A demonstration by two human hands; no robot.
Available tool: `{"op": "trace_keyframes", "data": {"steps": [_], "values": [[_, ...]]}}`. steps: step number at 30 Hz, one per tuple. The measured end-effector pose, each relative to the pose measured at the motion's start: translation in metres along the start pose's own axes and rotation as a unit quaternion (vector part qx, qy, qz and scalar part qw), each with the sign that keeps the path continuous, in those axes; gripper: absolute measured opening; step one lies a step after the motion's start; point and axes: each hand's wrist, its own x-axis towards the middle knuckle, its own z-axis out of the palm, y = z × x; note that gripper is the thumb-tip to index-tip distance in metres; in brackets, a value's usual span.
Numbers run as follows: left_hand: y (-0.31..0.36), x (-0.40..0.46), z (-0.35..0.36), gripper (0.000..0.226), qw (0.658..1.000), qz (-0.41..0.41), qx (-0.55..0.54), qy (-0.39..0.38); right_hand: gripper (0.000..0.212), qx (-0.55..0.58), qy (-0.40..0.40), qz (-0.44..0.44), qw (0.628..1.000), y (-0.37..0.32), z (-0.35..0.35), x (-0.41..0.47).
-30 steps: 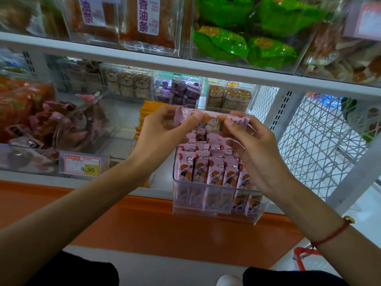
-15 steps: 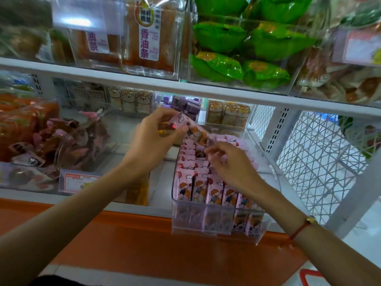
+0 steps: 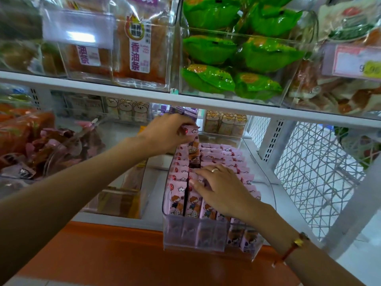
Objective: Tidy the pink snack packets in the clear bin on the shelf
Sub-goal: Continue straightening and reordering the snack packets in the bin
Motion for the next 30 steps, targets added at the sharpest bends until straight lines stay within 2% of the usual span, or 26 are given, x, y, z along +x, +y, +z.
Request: {"op": "trace_keyframes", "data": {"steps": [8, 13, 18, 22, 27, 30], "values": [[-0.004, 0.003, 0.022, 0.043, 0.991, -0.003, 0.001, -0.132, 0.046, 0.03, 0.013, 0.005, 0.999, 0.0, -0.005, 0.004], [-0.002, 0.009, 0.033, 0.042, 0.992, 0.004, 0.049, -0.112, 0.043, 0.022, 0.057, 0.01, 0.998, 0.004, -0.008, -0.004], [-0.003, 0.027, 0.045, 0.044, 0.987, -0.008, 0.088, -0.135, 0.05, 0.042, 0.054, 0.027, 0.997, 0.009, -0.002, -0.018], [-0.002, 0.03, 0.052, 0.028, 0.965, 0.025, 0.113, -0.236, 0.052, 0.011, 0.054, 0.023, 0.998, 0.008, -0.001, -0.021], [-0.004, 0.026, 0.035, 0.026, 0.969, 0.044, 0.123, -0.207, 0.053, 0.01, 0.052, 0.023, 0.998, 0.007, -0.004, -0.026], [-0.002, 0.018, 0.032, 0.023, 0.964, 0.068, 0.136, -0.22, 0.048, 0.022, 0.088, 0.02, 0.996, 0.005, -0.007, -0.028]]}}
